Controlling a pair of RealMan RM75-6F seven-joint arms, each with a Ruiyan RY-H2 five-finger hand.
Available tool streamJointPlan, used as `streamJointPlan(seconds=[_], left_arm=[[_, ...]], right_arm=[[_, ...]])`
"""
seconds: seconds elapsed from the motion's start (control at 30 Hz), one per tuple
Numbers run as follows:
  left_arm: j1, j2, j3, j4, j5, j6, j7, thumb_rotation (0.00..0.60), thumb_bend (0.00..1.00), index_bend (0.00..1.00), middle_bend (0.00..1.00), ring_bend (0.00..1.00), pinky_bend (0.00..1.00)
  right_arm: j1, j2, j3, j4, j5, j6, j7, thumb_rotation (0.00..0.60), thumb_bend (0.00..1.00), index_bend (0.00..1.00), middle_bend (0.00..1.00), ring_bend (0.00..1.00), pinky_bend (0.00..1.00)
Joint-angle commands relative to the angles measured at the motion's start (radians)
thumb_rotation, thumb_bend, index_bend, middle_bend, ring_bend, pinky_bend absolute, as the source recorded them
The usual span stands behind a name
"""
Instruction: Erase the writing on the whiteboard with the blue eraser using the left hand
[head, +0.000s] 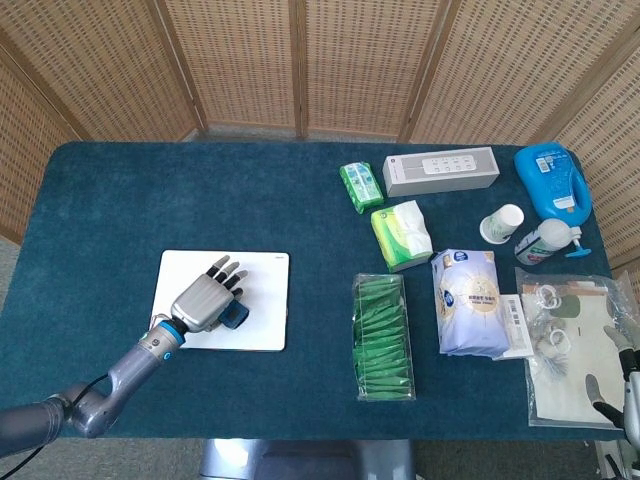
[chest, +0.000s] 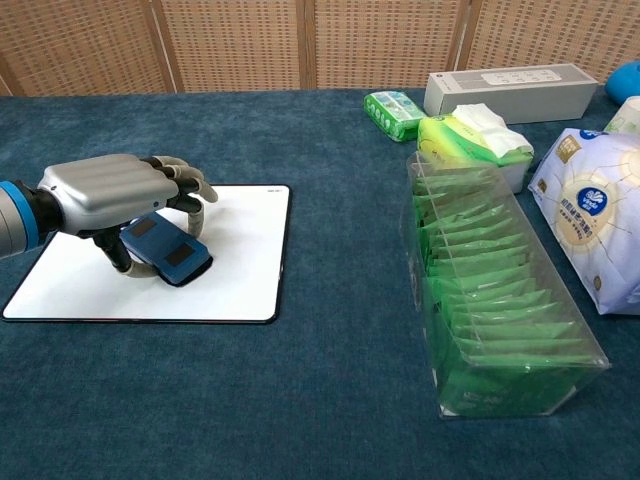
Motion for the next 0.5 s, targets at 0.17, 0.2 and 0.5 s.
streamJointPlan(seconds=[0.17, 0.2, 0.5], left_arm=[[0.000, 0.014, 0.019, -0.046, 0.033, 0.011, -0.014, 0.600, 0.31, 0.69, 0.15, 0.00, 0.00], [0.000, 0.015, 0.021, -0.051, 0.037, 0.013, -0.015, 0.600, 0.31, 0.69, 0.15, 0.00, 0.00], [0.004, 0.043, 0.034, -0.140, 0.114, 0.068, -0.062, 0.600, 0.31, 0.69, 0.15, 0.00, 0.00]], right_arm=[[-0.001, 0.000, 0.002, 0.003, 0.001, 0.001, 0.003, 0.600, 0.35, 0.17, 0.11, 0.00, 0.06], [-0.001, -0.001, 0.002, 0.003, 0.000, 0.001, 0.003, 0.600, 0.35, 0.17, 0.11, 0.00, 0.06], [-0.002, -0.002, 0.004, 0.004, 0.000, 0.003, 0.002, 0.600, 0.35, 0.17, 0.11, 0.00, 0.06]])
